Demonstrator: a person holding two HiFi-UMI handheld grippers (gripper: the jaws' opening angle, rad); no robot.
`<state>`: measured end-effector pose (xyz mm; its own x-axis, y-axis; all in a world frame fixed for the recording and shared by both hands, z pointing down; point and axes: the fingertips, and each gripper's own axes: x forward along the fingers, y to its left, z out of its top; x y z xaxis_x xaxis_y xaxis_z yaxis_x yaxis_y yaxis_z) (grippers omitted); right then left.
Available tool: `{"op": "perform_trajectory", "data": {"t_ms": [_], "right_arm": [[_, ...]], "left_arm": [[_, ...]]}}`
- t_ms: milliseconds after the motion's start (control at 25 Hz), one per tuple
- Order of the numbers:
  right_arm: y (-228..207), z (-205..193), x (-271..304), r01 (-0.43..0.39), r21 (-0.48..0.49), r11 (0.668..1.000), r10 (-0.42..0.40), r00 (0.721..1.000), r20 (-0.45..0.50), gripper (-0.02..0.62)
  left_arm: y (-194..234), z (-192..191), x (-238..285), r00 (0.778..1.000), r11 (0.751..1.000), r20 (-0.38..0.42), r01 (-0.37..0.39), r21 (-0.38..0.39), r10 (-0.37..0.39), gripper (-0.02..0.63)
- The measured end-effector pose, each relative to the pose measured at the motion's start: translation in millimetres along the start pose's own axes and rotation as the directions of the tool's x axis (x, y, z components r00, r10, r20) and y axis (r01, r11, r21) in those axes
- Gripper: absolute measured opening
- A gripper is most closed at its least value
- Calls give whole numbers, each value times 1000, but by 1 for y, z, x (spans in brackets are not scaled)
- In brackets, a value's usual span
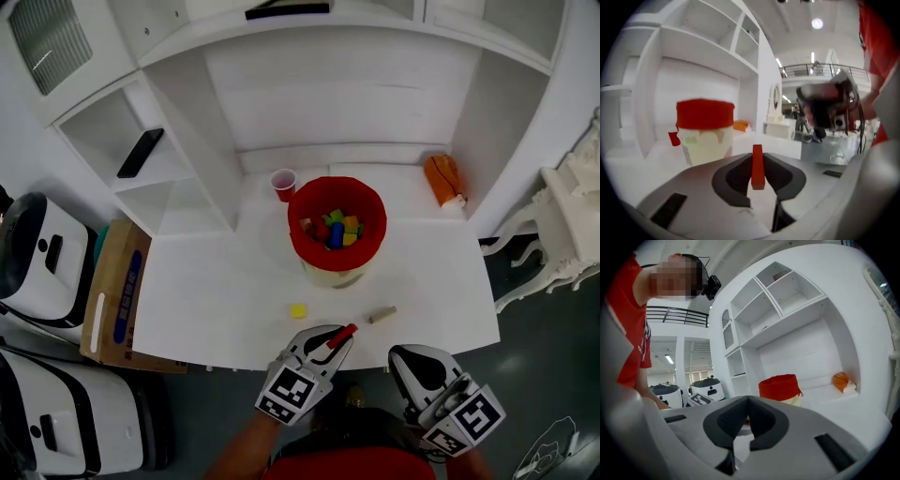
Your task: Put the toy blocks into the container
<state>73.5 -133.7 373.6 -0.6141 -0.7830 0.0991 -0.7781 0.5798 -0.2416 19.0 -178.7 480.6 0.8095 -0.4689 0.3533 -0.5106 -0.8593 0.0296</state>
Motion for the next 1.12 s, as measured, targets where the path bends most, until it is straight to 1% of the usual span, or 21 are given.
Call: {"op": "perform_trajectory", "data": {"t_ms": [40, 120, 160, 240, 280, 360, 440, 560, 640, 680, 760, 840, 880, 920, 960, 1040, 1120], "right_arm": [[-2, 2, 2, -8, 3, 1000, 8, 1000, 4, 12], [-4, 6, 6, -30, 4, 1000, 30, 1000, 10, 12], [-4, 7, 8, -42, 3, 999, 42, 999, 12, 12], [-5, 11, 11, -66, 0, 998, 66, 998, 17, 12], [-6, 12, 13, -74, 1, 997, 74, 997, 20, 12], [-9, 15, 16, -79, 7, 997, 78, 997, 28, 12], [-10, 18, 18, -75, 8, 997, 75, 997, 35, 12], [-17, 20, 22, -55, 4, 998, 55, 998, 35, 12], [-23, 18, 24, -39, 9, 999, 39, 999, 28, 12], [-27, 17, 25, -31, 12, 999, 31, 999, 23, 12], [-36, 12, 27, -16, 15, 1000, 16, 1000, 7, 19], [-46, 5, 30, -5, -6, 1000, 5, 1000, -22, 28], [-50, 1, 32, -6, -31, 1000, 5, 999, -46, 28], [-55, -6, 35, -12, -61, 998, 7, 997, -78, 41], [-60, -13, 37, -21, -95, 995, 10, 993, -117, 63], [-70, -31, 41, -52, -162, 985, 18, 979, -205, 84], [-81, -53, 45, -96, -213, 972, 29, 955, -295, 116]], "left_arm": [[4, 26, -8, 997, 999, 77, -23, -35, 26, 103], [18, 77, -23, 974, 994, 210, -70, -87, 87, 103], [28, 99, -28, 959, 991, 257, -93, -101, 116, 103], [51, 136, -31, 936, 984, 308, -142, -106, 168, 103], [64, 151, -30, 929, 980, 315, -170, -98, 193, 103], [90, 171, -24, 923, 972, 306, -219, -85, 235, 103], [115, 179, -15, 925, 965, 276, -247, -90, 262, 103], [144, 177, -2, 933, 957, 217, -272, -105, 289, 103], [152, 175, 3, 936, 956, 202, -268, -116, 287, 111], [153, 174, 3, 938, 958, 204, -257, -125, 279, 135], [151, 176, 5, 942, 964, 219, -228, -137, 254, 172], [144, 180, 4, 941, 972, 252, -197, -131, 225, 172], [139, 183, 1, 938, 975, 274, -184, -127, 213, 139], [132, 185, -4, 933, 977, 298, -172, -125, 203, 63], [124, 187, -9, 928, 980, 321, -157, -123, 189, 25], [104, 187, -18, 922, 986, 356, -117, -115, 151, 15], [81, 180, -24, 923, 991, 369, -79, -104, 112, 15]]}}
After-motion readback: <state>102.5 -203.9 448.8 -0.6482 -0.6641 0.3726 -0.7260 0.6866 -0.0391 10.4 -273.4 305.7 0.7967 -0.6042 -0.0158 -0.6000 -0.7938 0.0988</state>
